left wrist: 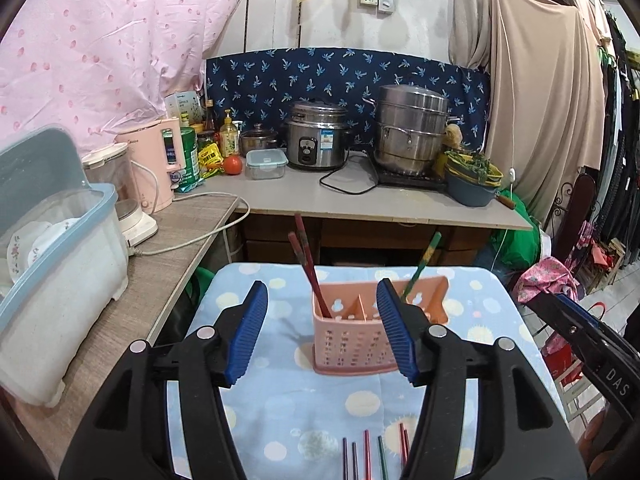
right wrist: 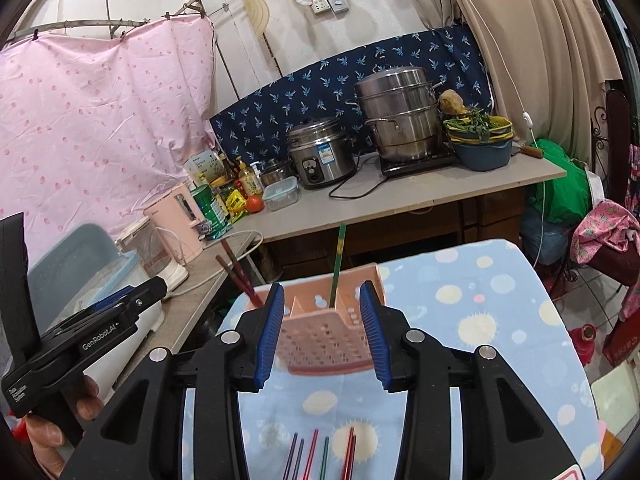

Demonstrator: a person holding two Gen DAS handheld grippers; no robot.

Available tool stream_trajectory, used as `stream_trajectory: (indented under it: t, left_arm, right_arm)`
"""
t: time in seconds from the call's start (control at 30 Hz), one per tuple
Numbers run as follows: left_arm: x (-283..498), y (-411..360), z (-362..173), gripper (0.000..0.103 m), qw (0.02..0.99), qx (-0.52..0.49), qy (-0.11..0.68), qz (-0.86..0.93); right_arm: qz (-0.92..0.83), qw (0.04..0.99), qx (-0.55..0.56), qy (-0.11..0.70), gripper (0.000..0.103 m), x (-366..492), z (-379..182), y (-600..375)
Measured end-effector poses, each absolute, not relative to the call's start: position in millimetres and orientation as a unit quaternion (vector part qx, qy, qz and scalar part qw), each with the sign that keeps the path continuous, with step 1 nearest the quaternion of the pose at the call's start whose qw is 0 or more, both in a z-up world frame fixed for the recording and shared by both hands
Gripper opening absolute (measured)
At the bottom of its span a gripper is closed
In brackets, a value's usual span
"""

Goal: Organize utensils
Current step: 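Move both open tools back over the remaining chopsticks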

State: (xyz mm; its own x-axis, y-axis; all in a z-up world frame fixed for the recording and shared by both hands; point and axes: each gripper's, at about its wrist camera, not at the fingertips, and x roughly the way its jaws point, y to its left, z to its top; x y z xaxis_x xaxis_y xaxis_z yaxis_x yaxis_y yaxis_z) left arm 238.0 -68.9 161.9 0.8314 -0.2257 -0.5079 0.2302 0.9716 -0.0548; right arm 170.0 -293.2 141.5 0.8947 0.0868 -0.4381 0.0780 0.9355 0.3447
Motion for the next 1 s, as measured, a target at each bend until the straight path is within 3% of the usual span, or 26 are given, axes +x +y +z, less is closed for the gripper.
stream_trajectory:
  t: [1.0]
  left_arm:
    - [106.1, -20.2, 7.0, 0.055, 0.906, 0.024, 0.408, -0.109]
  right_arm:
    - [-0.007, 0.895, 0.121, 0.429, 0.042, 11.6, -36.3, -223.1]
